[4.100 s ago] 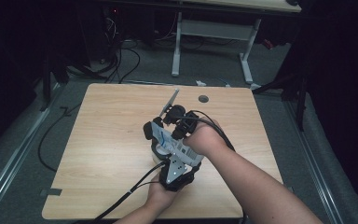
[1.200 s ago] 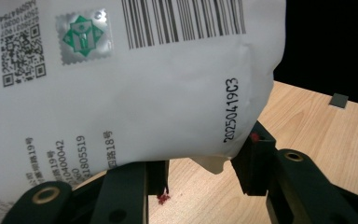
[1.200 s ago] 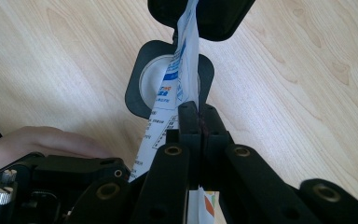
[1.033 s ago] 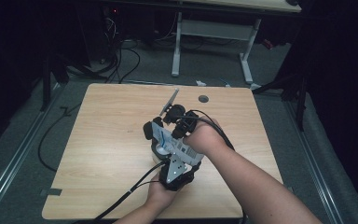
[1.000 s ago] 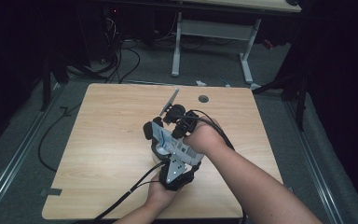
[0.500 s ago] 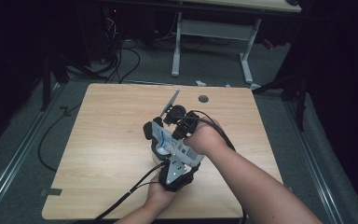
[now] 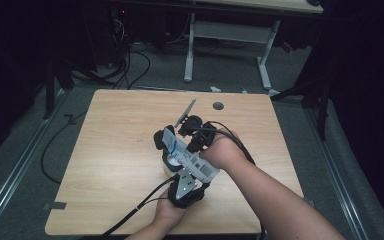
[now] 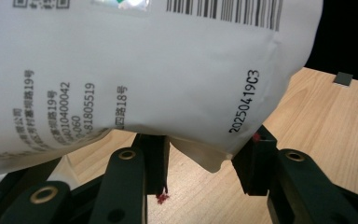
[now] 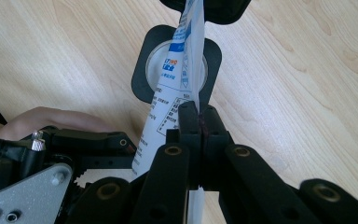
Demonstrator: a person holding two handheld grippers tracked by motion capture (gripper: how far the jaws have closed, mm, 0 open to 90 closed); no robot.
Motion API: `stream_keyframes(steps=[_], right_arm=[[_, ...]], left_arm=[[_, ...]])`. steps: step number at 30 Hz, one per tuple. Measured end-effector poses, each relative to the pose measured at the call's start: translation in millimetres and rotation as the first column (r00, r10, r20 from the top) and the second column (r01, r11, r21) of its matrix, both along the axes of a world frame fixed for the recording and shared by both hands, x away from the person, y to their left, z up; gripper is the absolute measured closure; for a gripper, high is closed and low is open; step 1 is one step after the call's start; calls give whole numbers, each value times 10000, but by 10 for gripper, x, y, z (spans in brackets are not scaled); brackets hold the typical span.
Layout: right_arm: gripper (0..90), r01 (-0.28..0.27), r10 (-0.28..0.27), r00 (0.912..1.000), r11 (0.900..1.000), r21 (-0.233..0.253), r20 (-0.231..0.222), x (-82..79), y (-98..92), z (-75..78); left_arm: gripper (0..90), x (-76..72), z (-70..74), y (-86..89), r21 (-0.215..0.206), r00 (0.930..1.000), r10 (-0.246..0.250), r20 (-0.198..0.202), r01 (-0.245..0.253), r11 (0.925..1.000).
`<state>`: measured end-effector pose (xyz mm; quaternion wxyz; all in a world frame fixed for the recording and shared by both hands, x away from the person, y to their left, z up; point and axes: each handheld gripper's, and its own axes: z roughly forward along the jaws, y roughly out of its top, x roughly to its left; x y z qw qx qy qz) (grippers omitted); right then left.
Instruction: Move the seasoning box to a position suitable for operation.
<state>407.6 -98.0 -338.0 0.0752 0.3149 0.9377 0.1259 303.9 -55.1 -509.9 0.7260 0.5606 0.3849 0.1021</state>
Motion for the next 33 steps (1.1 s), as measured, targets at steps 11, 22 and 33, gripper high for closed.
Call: stream_keyframes(steps=[11, 22, 33], right_arm=[[900, 20, -20, 10000, 10000, 92, 33, -35, -77, 16], [900, 132, -132, 9999, 9997, 186, 0, -39, -97, 29], [900, 120, -120, 9999, 9996, 250, 19, -49, -112, 42]], left_arm=[[600, 6, -23, 11, 9, 9997, -69, -227, 69, 10000], [587, 47, -53, 58, 29, 9987, 22, -502, -20, 10000], [584, 78, -78, 94, 11, 9974, 107, -709, -106, 9999]])
